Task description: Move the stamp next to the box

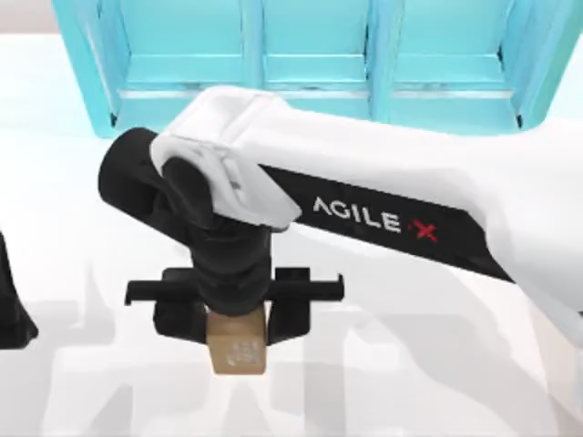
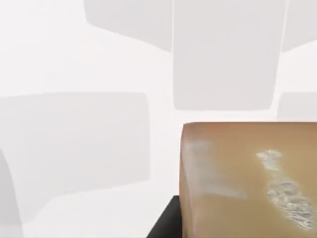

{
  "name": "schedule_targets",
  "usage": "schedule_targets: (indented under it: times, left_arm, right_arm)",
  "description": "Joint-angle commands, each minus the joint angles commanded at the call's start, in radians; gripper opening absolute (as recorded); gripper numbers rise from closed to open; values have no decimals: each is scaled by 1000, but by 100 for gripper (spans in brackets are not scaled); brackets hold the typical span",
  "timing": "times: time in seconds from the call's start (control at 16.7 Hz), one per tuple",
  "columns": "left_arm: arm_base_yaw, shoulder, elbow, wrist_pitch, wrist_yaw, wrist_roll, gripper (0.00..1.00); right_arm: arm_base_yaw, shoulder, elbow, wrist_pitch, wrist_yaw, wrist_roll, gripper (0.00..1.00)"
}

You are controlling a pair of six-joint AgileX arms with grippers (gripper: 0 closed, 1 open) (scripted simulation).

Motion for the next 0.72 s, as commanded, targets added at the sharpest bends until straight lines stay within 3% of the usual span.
schedule_targets:
  times: [0.72]
  left_arm:
    - [0, 0, 0, 0, 0, 0, 100]
  right_arm:
    - [-652, -665, -566, -90, 0, -667, 0]
